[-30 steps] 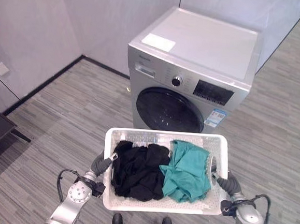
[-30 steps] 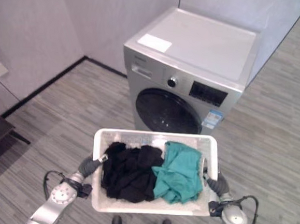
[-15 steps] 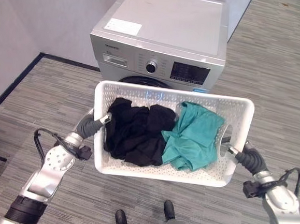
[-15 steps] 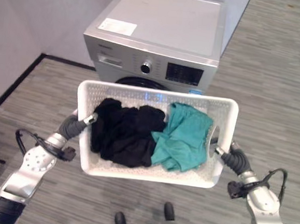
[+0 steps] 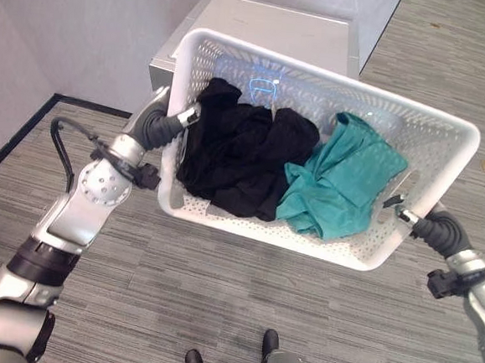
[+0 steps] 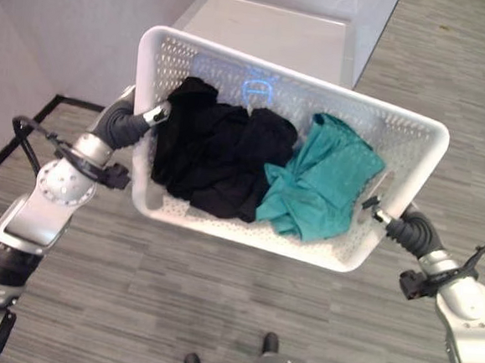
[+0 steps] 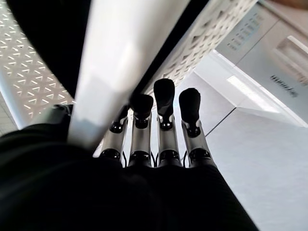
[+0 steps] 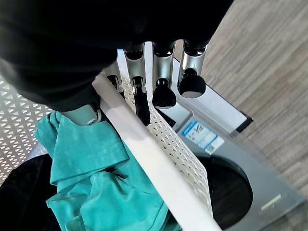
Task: Grab the laundry basket,head to the washer,open it,put in the laundry and shut it.
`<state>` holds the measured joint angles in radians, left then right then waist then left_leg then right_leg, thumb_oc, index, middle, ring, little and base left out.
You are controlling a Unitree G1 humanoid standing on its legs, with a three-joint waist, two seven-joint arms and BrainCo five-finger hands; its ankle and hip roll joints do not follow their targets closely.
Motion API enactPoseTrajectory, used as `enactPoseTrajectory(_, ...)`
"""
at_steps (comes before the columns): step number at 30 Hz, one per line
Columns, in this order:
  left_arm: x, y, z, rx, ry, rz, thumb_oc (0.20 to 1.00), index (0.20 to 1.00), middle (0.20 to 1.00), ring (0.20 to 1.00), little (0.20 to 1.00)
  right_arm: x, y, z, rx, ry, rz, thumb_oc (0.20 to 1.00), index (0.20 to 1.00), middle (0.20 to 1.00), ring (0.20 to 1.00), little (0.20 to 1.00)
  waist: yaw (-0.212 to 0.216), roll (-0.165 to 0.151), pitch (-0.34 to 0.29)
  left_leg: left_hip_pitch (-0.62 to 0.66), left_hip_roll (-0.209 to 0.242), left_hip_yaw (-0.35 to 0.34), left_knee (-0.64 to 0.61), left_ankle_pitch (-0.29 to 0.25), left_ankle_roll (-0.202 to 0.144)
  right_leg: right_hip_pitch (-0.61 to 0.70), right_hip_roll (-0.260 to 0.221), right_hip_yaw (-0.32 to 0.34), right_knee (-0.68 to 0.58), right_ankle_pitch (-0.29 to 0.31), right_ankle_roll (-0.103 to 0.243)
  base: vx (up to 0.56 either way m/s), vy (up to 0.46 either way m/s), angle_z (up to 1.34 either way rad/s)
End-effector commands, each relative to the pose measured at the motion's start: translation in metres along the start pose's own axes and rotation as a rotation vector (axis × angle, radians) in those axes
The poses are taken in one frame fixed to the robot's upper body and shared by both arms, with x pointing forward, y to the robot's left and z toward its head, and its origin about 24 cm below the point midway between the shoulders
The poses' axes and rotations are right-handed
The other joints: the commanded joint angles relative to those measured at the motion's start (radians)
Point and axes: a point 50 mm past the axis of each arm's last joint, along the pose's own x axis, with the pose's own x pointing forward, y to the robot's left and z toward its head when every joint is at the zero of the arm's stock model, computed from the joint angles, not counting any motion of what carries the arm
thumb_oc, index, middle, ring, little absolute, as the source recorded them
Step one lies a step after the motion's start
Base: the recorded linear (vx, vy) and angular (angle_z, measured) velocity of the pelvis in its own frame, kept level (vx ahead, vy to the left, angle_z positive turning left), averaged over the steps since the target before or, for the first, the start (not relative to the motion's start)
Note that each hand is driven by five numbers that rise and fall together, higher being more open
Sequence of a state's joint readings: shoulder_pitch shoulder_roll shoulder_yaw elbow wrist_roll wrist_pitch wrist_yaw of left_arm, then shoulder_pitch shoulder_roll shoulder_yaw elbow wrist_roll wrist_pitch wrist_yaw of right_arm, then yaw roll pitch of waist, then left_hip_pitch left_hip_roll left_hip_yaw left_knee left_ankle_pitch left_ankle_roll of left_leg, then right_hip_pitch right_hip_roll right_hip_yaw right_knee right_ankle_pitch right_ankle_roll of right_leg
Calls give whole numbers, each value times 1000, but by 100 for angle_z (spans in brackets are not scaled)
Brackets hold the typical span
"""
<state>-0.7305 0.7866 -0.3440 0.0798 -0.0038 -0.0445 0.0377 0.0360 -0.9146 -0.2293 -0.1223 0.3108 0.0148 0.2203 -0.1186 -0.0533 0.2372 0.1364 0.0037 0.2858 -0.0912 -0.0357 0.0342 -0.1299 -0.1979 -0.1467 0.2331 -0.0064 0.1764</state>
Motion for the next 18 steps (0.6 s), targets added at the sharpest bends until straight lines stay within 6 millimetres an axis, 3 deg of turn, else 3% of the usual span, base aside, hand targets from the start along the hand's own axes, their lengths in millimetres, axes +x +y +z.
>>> enactPoseTrajectory(1,13,79,-4,-29,23,319,200,200,200,200,200,-8,-78,-1,-18,54,-333,200,200,200,200,200,1,10,-100,56,-31,-100,89,-167,-11,-108,31,-41,-190,153,31,132,-30,21)
enactPoseTrajectory(6,32,72,-9,-57,67,272,200,200,200,200,200,1,-96,1,-27,80,-377,200,200,200,200,200,-1,20,-112,93,-21,-97,93,-184,-34,-94,0,-110,-240,176,40,207,-81,25)
enactPoseTrajectory(8,44,74,-9,-58,91,263,200,200,200,200,200,6,-102,3,-51,104,-375,200,200,200,200,200,-8,23,-130,115,-14,-106,100,-201,-46,-68,-1,-116,-227,167,28,241,-99,30)
enactPoseTrajectory(12,58,70,-13,-51,138,274,200,200,200,200,200,15,-111,16,-94,90,-373,200,200,200,200,200,-19,62,-148,133,33,-140,177,-213,-69,-47,51,-89,-170,113,-9,235,-114,8)
enactPoseTrajectory(13,61,70,-14,-56,148,273,200,200,200,200,200,25,-108,19,-102,85,-356,200,200,200,200,200,-21,69,-152,109,51,-146,249,-155,-96,-26,76,-86,-164,90,-34,281,-299,-2)
enactPoseTrajectory(14,62,77,-14,-74,162,292,200,200,200,200,200,39,-105,32,-129,59,-319,200,200,200,200,200,0,67,-145,26,92,-159,475,-46,-128,32,114,-79,-172,52,-76,198,-333,-18)
enactPoseTrajectory(15,62,80,-12,-85,154,302,200,200,200,200,200,47,-101,41,-142,30,-291,200,200,200,200,200,0,55,-137,-34,93,-182,590,3,-136,51,121,-72,-181,44,-97,258,-360,-57)
enactPoseTrajectory(16,61,85,-14,-100,163,336,200,200,200,200,200,61,-87,58,-156,-46,-228,200,200,200,200,200,43,45,-119,-75,79,-239,717,70,-146,77,146,-44,-173,23,-127,269,-239,-85)
enactPoseTrajectory(17,58,94,-17,-128,178,365,200,200,200,200,200,82,-66,87,-107,-174,-162,200,200,200,200,200,78,8,-99,-203,76,-309,751,65,-121,125,135,2,-190,9,-129,319,-154,-152)
enactPoseTrajectory(18,58,96,-16,-125,180,375,200,200,200,200,200,86,-58,90,-62,-207,-151,200,200,200,200,200,96,0,-98,-233,82,-334,703,48,-113,135,134,18,-196,0,-124,324,-2,-118)
